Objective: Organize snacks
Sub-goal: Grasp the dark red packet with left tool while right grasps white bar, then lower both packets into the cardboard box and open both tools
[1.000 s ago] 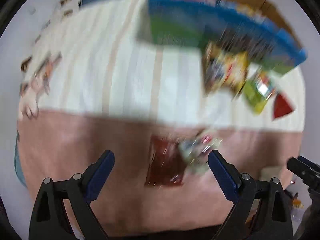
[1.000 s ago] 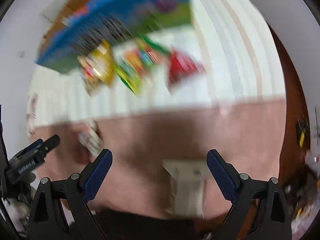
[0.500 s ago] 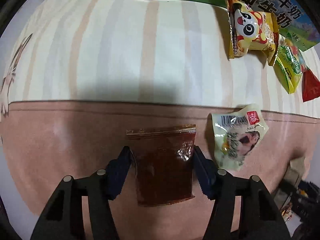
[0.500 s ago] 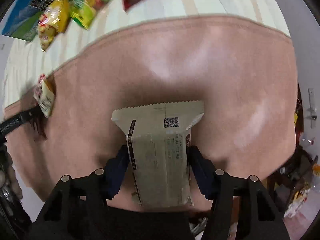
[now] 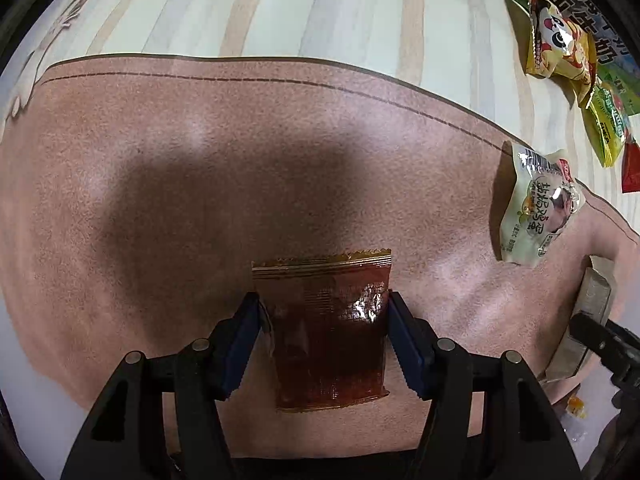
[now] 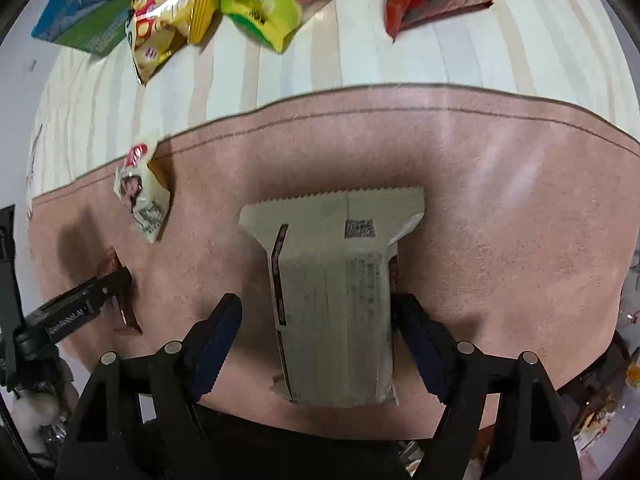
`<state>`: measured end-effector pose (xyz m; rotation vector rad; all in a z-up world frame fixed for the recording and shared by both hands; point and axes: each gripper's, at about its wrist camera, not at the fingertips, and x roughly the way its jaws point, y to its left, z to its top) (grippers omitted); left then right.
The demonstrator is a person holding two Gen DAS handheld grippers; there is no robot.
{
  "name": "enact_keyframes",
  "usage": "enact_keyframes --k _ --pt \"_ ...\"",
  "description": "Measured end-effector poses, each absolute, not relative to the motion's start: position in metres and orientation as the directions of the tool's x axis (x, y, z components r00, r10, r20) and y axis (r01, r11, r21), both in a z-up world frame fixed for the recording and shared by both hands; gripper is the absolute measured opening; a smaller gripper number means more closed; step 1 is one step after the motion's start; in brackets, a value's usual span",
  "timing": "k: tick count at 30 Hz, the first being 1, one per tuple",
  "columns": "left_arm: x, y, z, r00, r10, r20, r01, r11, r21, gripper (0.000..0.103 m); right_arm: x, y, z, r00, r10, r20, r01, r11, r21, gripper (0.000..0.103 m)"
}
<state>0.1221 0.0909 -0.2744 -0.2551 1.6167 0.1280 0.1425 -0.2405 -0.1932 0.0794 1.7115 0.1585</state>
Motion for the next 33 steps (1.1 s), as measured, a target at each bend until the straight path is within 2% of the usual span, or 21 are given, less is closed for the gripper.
enact_keyframes --k 2,3,4,7,11,18,22,25,28,33 --pt "0.12 0.089 -0.273 -0.036 -0.086 -0.996 -0.245 0.967 -0.075 0.057 0.139 -0.24 -0.198 -0.134 0.138 -0.981 -0.046 0.988 0.145 0.08" --pt "0.12 0.085 -0.268 -0.03 -0.09 -0.996 -0.247 0.966 -0.08 0.055 0.137 -0.239 -0.198 -0.119 0.111 -0.987 -0.058 0.991 0.118 0.067" --pt "0.124 0.084 -0.265 -0.025 -0.094 -0.995 -0.249 0.965 -0.084 0.055 0.132 -0.234 -0.201 -0.109 0.091 -0.99 -0.074 0.992 0.099 0.063" --pt "0.131 0.079 -0.244 0.007 -0.111 -0.994 -0.246 0.963 -0.109 0.055 0.126 -0.236 -0.193 -0.09 0.118 -0.989 -0.081 0.989 0.125 0.062" --pt "0.149 0.061 -0.196 0.09 -0.154 -0.984 -0.208 0.963 -0.17 0.055 0.134 -0.245 -0.154 -0.056 0.193 -0.98 -0.082 0.977 0.197 0.062" --pt "0.226 0.006 -0.073 0.268 -0.29 -0.919 -0.026 0.951 -0.308 0.055 0.198 -0.246 -0.032 0.138 0.334 -0.932 -0.142 0.938 0.315 0.062" --pt "0.288 -0.008 -0.031 0.303 -0.315 -0.9 0.039 0.947 -0.318 0.055 0.258 -0.246 0.028 0.263 0.307 -0.914 -0.186 0.946 0.265 0.062" --pt "0.335 -0.011 -0.023 0.285 -0.306 -0.908 0.035 0.95 -0.309 0.055 0.312 -0.242 0.054 0.336 0.242 -0.91 -0.183 0.965 0.189 0.062" --pt "0.377 -0.016 -0.04 0.234 -0.281 -0.931 0.021 0.959 -0.284 0.055 0.353 -0.246 0.056 0.349 0.192 -0.917 -0.164 0.976 0.142 0.062" --pt "0.432 -0.02 -0.087 0.13 -0.273 -0.953 -0.016 0.961 -0.277 0.055 0.42 -0.246 0.016 0.29 0.11 -0.951 -0.135 0.988 0.073 0.062"
